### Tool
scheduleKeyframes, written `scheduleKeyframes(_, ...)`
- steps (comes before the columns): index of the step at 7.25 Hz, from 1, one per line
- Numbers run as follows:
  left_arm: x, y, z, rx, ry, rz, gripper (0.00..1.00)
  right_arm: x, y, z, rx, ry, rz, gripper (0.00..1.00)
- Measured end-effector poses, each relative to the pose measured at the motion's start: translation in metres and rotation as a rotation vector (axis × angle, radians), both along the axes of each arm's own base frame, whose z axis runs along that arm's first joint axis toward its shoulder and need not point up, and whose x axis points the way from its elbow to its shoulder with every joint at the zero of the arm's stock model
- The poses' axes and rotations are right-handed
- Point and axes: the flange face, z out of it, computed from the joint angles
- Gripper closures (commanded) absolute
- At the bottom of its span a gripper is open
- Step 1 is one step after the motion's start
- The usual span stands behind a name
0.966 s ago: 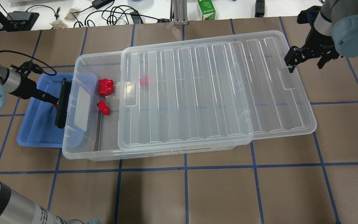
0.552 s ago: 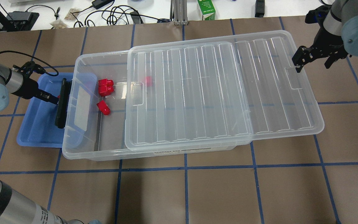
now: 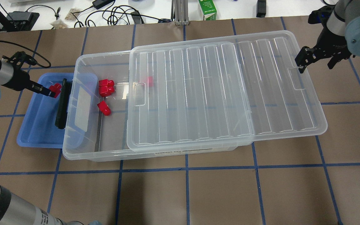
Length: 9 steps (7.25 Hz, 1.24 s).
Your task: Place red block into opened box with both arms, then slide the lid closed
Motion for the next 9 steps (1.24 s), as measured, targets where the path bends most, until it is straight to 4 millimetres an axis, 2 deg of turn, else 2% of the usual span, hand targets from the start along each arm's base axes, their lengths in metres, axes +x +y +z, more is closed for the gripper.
scheduleKeyframes(1,0.004,-0.003,0.025,-0.005,-0.028,0.006,0.81,0.004,0.003,0.007,-0.01,-0.003,-0.006,0.0)
scheduleKeyframes(2,0.002,-0.002,0.055,-0.007,-0.044,0.014,0.81,0.01,0.012,0.023,-0.02,-0.008,-0.009,0.0)
scheduleKeyframes(3,-0.006,0.002,0.091,-0.002,-0.047,0.047,0.81,0.016,0.027,0.045,-0.023,-0.013,-0.011,0.0)
scheduleKeyframes(4,-0.029,0.007,0.127,0.018,-0.034,0.103,0.81,0.023,0.048,0.073,-0.026,-0.017,-0.011,0.0)
scheduleKeyframes(5,-0.07,0.012,0.151,0.035,-0.022,0.144,0.81,0.03,0.071,0.099,-0.03,-0.019,-0.011,0.0)
scheduleKeyframes(6,-0.123,0.016,0.167,0.054,-0.007,0.197,0.81,0.036,0.092,0.12,-0.031,-0.019,-0.015,0.0)
scheduleKeyframes(7,-0.179,0.022,0.172,0.082,0.013,0.258,0.81,0.04,0.104,0.129,-0.026,-0.021,-0.022,0.0)
scheduleKeyframes(8,-0.226,0.031,0.164,0.117,0.03,0.305,0.83,0.041,0.111,0.132,-0.014,-0.022,-0.028,0.0)
scheduleKeyframes(9,-0.255,0.04,0.149,0.152,0.039,0.336,0.84,0.042,0.115,0.131,0.0,-0.024,-0.029,0.0)
